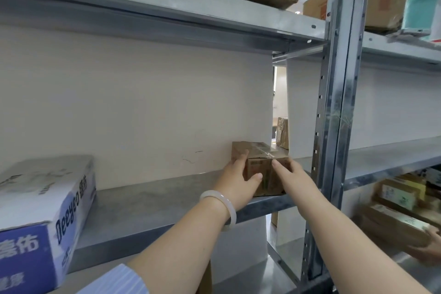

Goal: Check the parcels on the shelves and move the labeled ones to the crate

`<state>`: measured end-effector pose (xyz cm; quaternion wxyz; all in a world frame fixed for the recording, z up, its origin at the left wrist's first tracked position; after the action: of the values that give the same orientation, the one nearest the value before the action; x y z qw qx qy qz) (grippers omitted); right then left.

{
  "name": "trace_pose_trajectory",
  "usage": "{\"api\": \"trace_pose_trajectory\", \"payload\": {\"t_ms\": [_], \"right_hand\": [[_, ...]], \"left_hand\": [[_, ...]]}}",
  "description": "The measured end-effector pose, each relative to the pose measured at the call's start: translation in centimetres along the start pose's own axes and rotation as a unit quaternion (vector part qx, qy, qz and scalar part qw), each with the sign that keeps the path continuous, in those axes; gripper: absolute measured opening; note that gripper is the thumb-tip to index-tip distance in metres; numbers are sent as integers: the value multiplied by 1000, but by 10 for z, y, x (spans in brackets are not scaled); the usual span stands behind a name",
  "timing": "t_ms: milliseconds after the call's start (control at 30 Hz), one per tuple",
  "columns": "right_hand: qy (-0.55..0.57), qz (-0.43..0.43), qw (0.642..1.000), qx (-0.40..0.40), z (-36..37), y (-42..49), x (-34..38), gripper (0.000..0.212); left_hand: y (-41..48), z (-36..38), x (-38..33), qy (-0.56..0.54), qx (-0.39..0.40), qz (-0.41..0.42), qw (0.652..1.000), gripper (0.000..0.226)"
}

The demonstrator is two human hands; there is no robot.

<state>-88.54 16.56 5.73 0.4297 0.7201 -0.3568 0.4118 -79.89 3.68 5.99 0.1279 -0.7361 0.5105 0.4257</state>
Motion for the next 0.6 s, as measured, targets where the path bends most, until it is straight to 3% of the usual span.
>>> {"api": "trace_pose_trajectory", "payload": {"t_ms": [167, 267, 333, 433, 600], "right_hand": [[91, -25, 995, -33, 4, -13, 9, 41], [127, -70, 989, -37, 11, -22, 15, 30], [112, -124, 985, -46, 16, -29, 23, 30], [68, -193, 977, -56, 21, -35, 30, 31], [-7, -285, 958, -35, 28, -50, 34, 28]], "left_hand": [[-4, -4, 12, -103, -70, -14, 992, 58], [-11, -15, 15, -105, -102, -28, 989, 51], [-15, -21, 16, -72, -114, -29, 990, 51], [-18, -33, 16, -44, -144, -9, 989, 69], [-22, -51, 10, -140, -78, -66, 985, 71]]}}
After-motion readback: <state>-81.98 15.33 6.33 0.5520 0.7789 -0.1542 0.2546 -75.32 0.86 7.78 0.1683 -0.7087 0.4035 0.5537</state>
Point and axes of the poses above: each hand's wrist, its own y-axis towards the middle knuckle, its own z-axis out of the palm, x = y × z, the point moved 3 cm from there along y, towards the middle knuckle, and after that the axes turned 7 degrees about -z, right-handed, at the moved point
